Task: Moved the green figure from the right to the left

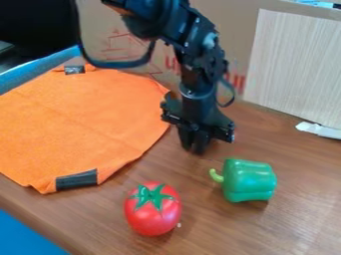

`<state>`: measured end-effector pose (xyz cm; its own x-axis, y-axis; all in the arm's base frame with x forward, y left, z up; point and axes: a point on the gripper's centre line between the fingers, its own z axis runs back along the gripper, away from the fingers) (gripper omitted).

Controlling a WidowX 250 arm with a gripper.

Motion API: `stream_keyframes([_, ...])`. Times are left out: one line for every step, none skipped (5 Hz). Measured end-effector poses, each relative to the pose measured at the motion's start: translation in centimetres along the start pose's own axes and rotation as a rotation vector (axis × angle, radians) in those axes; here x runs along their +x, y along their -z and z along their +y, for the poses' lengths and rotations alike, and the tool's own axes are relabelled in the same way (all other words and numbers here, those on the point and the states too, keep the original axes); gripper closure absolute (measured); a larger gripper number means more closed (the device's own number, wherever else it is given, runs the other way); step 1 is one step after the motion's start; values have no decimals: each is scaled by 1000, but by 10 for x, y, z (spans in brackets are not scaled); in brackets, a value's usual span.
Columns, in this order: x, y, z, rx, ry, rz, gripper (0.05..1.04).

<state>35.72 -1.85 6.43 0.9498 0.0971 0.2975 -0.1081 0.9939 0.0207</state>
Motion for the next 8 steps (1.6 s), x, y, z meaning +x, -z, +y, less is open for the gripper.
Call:
stream_keyframes([0, -14, 19, -19, -57, -17, 891])
stream_keyframes([1, -26, 42, -34, -133, -27, 891])
stream_keyframes([-4, -27, 75, -54, -229, 4, 891])
stream_keyframes([3, -33, 101, -49, -291, -22, 891])
stream_keyframes([0, -36, 130, -41, -367, -20, 891])
stream_keyframes([0, -25, 141, -36, -386, 8, 891])
stream_keyframes([2, -24, 145, -25, -391, 4, 891])
stream_keyframes([0, -24, 153, -10, -412, 3, 891])
